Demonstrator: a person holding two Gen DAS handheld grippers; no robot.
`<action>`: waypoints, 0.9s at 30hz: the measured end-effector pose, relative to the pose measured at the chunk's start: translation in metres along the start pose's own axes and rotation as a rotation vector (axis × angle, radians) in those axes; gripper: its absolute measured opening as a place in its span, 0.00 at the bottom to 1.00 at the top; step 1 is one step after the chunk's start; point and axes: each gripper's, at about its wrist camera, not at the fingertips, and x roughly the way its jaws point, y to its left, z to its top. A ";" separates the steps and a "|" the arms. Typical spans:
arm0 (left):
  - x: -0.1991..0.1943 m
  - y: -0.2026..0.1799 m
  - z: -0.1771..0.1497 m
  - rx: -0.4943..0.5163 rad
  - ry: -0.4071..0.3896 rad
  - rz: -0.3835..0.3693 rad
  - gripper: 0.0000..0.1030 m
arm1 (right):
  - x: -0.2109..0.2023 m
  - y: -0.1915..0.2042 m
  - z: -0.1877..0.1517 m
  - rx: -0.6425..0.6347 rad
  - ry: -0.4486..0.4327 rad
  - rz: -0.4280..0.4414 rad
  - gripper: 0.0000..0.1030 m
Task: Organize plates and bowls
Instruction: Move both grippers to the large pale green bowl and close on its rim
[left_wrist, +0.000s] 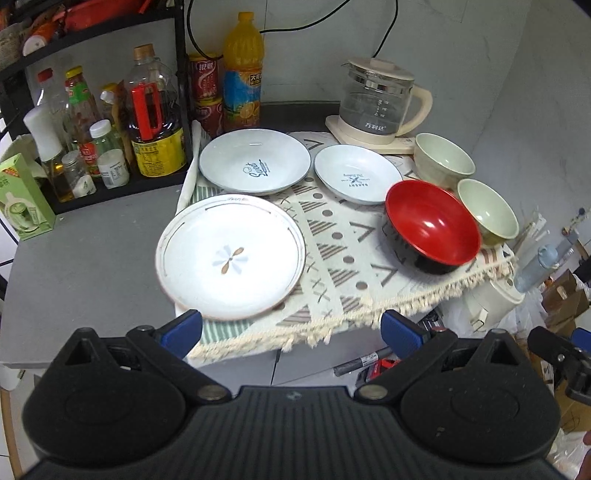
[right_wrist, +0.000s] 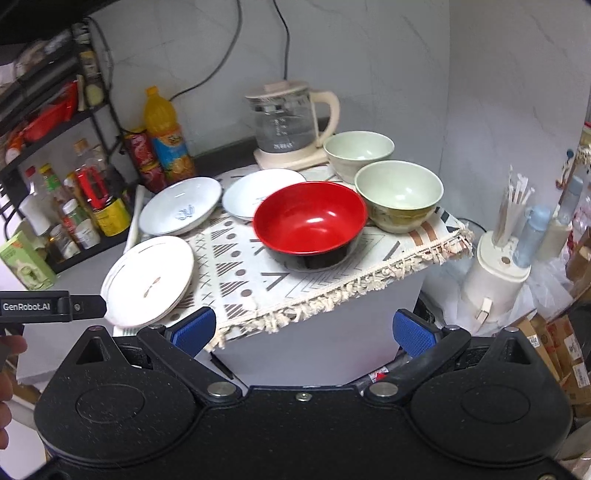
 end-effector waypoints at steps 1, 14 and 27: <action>0.005 -0.002 0.005 0.001 0.005 -0.001 0.99 | 0.003 -0.001 0.004 0.002 -0.004 0.005 1.00; 0.082 -0.044 0.066 0.063 0.030 -0.038 0.99 | 0.069 -0.025 0.055 0.017 0.035 -0.020 1.00; 0.122 -0.090 0.115 0.184 0.059 -0.094 0.99 | 0.111 -0.052 0.087 0.105 0.012 -0.074 1.00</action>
